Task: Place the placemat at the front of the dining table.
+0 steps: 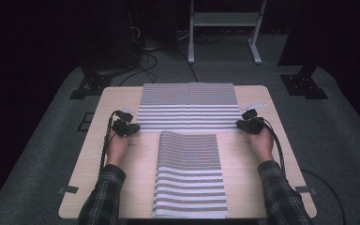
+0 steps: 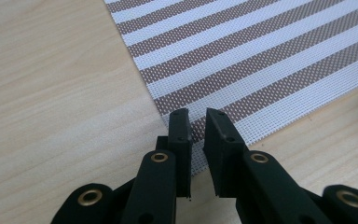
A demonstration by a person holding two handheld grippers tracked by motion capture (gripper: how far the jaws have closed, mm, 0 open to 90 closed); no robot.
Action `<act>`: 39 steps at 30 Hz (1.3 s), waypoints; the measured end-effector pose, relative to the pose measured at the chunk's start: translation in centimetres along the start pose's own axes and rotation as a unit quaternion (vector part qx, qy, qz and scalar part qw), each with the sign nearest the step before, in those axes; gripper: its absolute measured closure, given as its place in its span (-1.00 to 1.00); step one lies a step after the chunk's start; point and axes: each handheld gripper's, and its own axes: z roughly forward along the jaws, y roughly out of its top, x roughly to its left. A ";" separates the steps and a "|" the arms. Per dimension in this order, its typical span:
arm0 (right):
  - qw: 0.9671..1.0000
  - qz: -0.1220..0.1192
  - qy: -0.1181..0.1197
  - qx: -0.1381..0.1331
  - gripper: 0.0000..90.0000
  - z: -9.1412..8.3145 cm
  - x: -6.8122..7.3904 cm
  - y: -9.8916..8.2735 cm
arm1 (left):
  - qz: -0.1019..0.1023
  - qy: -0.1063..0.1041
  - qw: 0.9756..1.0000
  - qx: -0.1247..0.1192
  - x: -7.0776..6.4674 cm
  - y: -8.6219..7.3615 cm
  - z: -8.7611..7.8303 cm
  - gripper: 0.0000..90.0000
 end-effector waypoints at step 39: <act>0.999 0.002 0.026 -0.043 -1.00 -5.4 1.6 -1.7 | 0.031 -0.072 0.995 -0.057 -3.1 -1.1 -6.1 -1.00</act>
